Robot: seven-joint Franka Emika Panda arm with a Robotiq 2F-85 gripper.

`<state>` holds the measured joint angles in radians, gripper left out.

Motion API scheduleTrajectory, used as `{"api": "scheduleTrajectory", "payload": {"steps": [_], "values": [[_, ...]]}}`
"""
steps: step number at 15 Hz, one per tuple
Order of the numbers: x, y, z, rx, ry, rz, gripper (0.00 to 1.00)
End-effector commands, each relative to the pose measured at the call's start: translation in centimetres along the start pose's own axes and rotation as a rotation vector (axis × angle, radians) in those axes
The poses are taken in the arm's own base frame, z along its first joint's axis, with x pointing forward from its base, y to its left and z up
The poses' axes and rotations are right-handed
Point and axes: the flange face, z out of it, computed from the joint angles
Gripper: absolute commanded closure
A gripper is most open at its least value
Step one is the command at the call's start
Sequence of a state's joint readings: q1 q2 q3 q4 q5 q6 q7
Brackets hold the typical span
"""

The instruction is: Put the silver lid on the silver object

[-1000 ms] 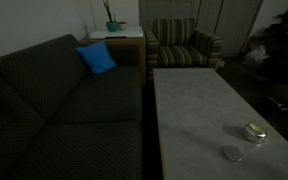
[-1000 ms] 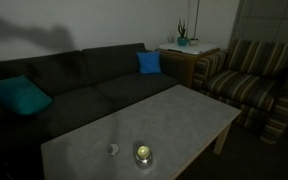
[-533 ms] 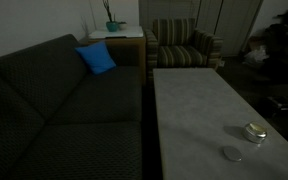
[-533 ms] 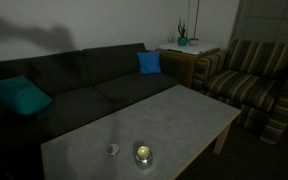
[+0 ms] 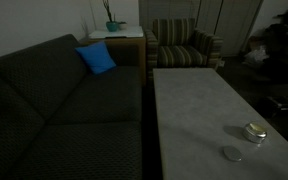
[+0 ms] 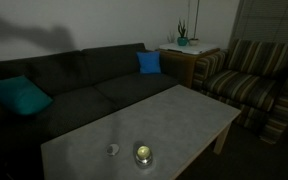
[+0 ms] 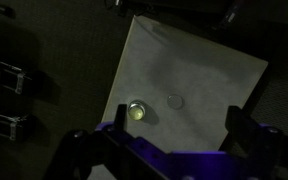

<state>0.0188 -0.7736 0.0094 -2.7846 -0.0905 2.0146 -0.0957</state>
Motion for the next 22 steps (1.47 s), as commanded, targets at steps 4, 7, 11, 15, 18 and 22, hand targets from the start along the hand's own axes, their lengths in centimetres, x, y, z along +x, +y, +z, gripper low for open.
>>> {"api": "scheduleTrajectory", "payload": {"steps": [4, 7, 11, 15, 18, 22], "values": [[1.8, 0.4, -0.8, -0.029, -0.042, -0.037, 0.0], [4.3, 1.2, -1.4, -0.041, -0.087, -0.061, 0.0], [9.3, 1.8, -1.4, -0.02, -0.141, -0.174, 0.0], [15.3, 1.3, 0.0, 0.016, -0.234, -0.316, 0.0], [14.4, 1.0, 0.0, 0.01, -0.214, -0.307, 0.0], [16.0, 1.2, 0.8, 0.02, -0.245, -0.325, 0.0]]}}
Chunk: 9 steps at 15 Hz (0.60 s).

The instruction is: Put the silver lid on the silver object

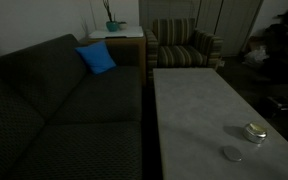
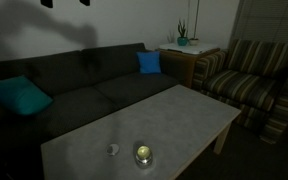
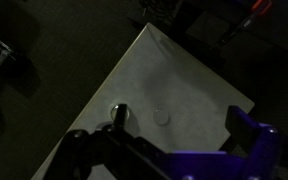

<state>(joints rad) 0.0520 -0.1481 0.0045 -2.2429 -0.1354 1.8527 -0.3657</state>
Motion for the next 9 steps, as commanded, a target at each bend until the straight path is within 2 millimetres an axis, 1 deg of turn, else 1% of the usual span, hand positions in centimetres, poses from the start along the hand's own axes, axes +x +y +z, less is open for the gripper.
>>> {"api": "scheduleTrajectory", "payload": {"steps": [1, 3, 5, 7, 9], "values": [[0.5, -0.1, -0.4, -0.006, 0.004, 0.011, 0.0], [2.9, -0.4, 0.0, -0.034, 0.078, 0.049, 0.0], [5.8, -1.0, 1.0, -0.052, 0.174, 0.104, 0.0], [9.1, -1.4, 3.0, -0.063, 0.253, 0.115, 0.0], [12.8, -1.0, 6.1, -0.027, 0.296, 0.11, 0.0]]}}
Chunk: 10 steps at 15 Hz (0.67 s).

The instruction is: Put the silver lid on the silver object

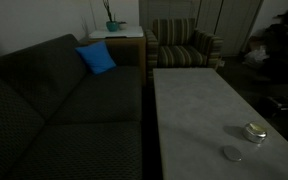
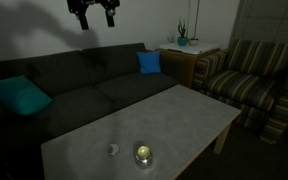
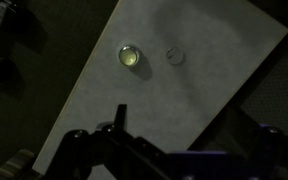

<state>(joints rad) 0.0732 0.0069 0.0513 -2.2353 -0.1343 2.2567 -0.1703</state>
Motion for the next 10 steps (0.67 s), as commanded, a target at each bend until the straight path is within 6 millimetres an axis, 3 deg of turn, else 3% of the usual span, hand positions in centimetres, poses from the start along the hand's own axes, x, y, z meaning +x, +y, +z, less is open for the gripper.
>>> {"api": "scheduleTrajectory", "payload": {"steps": [1, 3, 4, 6, 10], "values": [[5.1, -0.1, 7.1, 0.07, 0.044, 0.007, 0.0], [7.8, -0.2, 10.2, 0.204, 0.034, 0.008, 0.0], [4.6, -0.9, 7.7, 0.116, 0.028, 0.019, 0.0], [5.6, -0.9, 9.7, 0.133, 0.01, 0.015, 0.0], [5.5, -0.7, 8.0, 0.123, 0.033, 0.02, 0.0]]}}
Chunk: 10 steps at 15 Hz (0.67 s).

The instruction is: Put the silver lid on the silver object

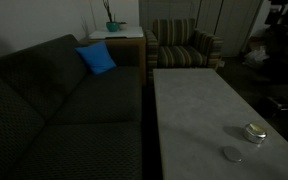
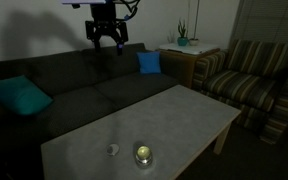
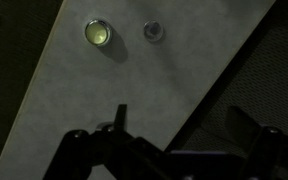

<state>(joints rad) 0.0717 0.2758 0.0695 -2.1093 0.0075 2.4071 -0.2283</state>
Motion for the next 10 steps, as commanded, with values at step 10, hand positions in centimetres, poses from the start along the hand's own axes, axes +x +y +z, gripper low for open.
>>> {"api": "scheduleTrajectory", "payload": {"steps": [10], "values": [[0.0, -0.14, -0.15, -0.004, -0.002, -0.017, 0.0]]}}
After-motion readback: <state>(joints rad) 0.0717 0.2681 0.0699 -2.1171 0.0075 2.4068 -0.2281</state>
